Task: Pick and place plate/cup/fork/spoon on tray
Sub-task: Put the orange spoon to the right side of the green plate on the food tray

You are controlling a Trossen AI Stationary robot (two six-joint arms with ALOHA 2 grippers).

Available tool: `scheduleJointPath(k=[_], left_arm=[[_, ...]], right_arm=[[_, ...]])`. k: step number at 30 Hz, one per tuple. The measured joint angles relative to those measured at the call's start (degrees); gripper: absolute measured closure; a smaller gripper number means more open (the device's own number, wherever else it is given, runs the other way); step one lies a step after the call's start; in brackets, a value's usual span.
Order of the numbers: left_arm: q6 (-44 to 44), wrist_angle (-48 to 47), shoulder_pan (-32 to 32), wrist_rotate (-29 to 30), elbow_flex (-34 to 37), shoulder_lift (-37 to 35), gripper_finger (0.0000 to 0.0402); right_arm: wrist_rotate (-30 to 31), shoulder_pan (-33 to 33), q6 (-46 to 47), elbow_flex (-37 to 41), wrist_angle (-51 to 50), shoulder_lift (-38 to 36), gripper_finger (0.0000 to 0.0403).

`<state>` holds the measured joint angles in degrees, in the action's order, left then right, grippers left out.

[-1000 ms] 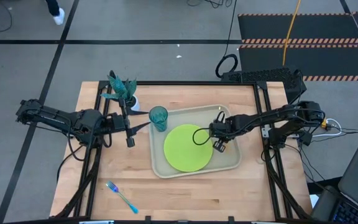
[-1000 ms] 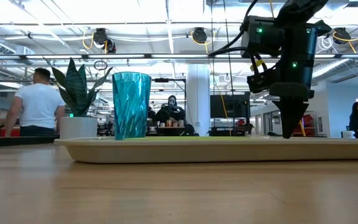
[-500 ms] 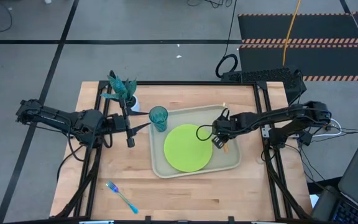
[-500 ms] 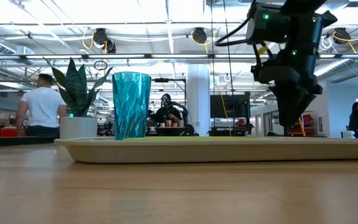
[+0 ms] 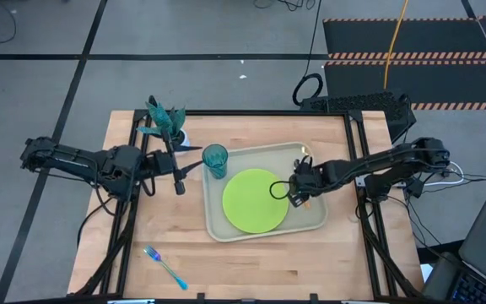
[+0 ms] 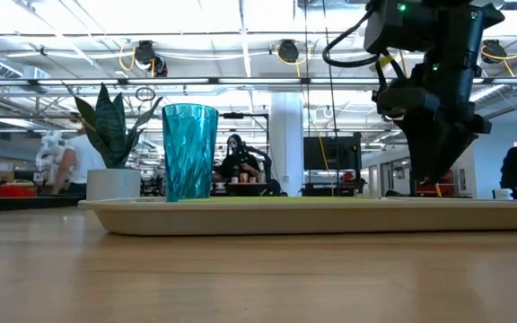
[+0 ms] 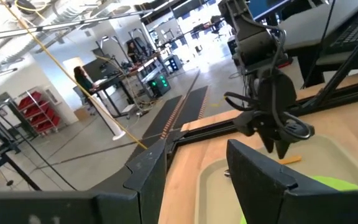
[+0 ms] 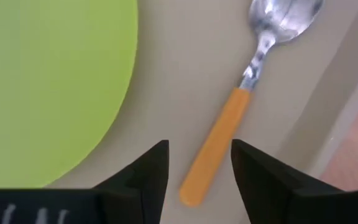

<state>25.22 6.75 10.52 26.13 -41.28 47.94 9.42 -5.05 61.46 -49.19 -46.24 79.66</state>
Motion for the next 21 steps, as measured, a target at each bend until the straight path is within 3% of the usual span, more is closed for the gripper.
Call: scheduleJointPath(k=[5,10,13,21], left_arm=[[-1.0,0.9,0.0,0.0,0.0,0.0,0.0229],[-2.0,0.9,0.0,0.0,0.0,0.0,0.0229],[-3.2,0.7,0.0,0.0,0.0,0.0,0.0229],[-4.9,-1.3,0.1,0.0,0.0,0.0,0.0229]], right_arm=[[5.8,0.9,-2.3,1.1,2.0,0.0,0.0247],[3.0,1.3,1.5,4.7,12.8,0.0,0.0247],[2.6,1.4,-2.1,5.9,15.8,-0.5,0.0247],[2.6,4.0,9.2,6.2,6.0,-0.5,0.0248]])
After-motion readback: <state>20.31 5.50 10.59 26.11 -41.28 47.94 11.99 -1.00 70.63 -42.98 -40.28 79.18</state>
